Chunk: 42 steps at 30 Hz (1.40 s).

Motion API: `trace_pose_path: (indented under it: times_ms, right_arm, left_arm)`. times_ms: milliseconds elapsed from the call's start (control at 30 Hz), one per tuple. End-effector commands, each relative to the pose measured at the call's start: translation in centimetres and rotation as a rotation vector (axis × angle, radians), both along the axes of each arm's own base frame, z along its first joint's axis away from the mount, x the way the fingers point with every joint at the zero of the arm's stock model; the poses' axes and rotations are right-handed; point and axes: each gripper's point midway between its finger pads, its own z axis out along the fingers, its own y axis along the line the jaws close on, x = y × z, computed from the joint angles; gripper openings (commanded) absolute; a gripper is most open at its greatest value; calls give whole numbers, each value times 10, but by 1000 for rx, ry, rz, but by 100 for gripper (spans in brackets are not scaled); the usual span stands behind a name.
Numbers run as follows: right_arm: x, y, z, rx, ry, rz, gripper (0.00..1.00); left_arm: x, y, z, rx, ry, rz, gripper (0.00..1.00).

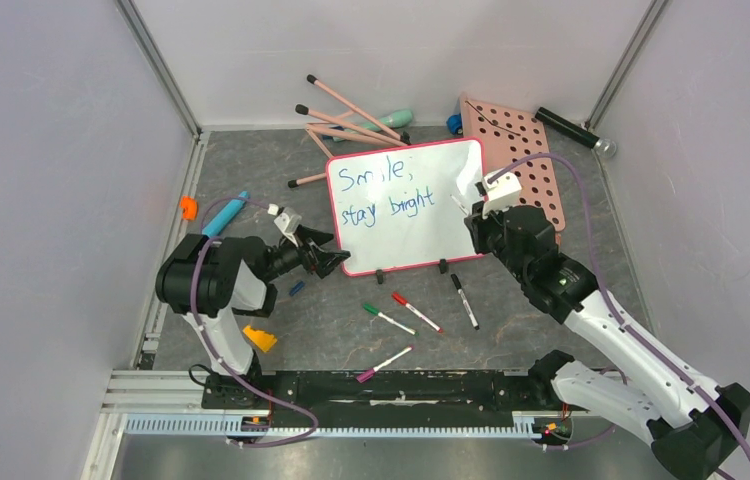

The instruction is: Write a sentence on the whiteboard

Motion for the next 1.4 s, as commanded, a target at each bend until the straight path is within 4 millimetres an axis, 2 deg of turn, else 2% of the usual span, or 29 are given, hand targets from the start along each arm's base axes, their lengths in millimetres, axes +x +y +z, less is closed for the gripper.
trace_pose_path:
  times_ms: [0,167,233,267,333,533,633,667,733,767,800,833,867,967,1067,1100,1133,1233,1367]
  right_arm:
    - [2,-3,9,13,-39,-11,0]
    - [2,-6,7,13,-35,-26,0]
    - [2,-7,7,12,-38,-31,0]
    - [2,-7,7,12,-38,-33,0]
    - [2,-8,7,12,-38,-35,0]
    - [1,-7,7,19,-36,-33,0]
    - [1,-6,6,24,-33,-30,0]
    - [0,-6,6,27,-32,-29,0]
    - [0,-5,7,31,-32,-26,0]
    - [0,-4,7,33,-32,-24,0]
    - [0,-4,8,35,-33,-23,0]
    - [0,-5,8,37,-34,-24,0]
    - [0,-5,8,37,-35,-25,0]
    - [-1,-4,10,42,-33,-21,0]
    - [-2,-3,12,42,-30,-16,0]
    - [-2,-4,13,42,-31,-17,0]
    - [-2,-5,14,38,-33,-18,0]
    - [-3,-7,16,30,-38,-24,0]
    - [-3,-9,18,27,-40,-28,0]
  left_arm:
    - [2,6,25,5,-122,41,95]
    - [-4,7,35,-8,-139,26,99]
    - [-5,5,37,-17,-134,-10,91]
    - [-2,5,40,-27,-127,-16,83]
    - [-1,7,43,-50,-103,-41,79]
    - [-13,6,61,-59,-141,-77,85]
    - [-18,7,71,-63,-169,-65,84]
    - [-20,8,75,-66,-181,-64,81]
    - [-22,11,82,-76,-195,-30,56]
    - [-24,13,87,-79,-213,-3,54]
    - [-25,16,93,-83,-235,26,59]
    - [-30,18,99,-87,-255,45,69]
    - [-31,22,104,-94,-269,77,74]
    - [-30,33,111,-96,-264,176,77]
    - [-28,41,110,-20,-210,231,93]
    - [-28,44,115,10,-196,256,98]
    - [-26,50,111,54,-136,300,100]
    - [-32,61,116,94,-47,417,100]
    - [-46,62,120,85,-35,420,100]
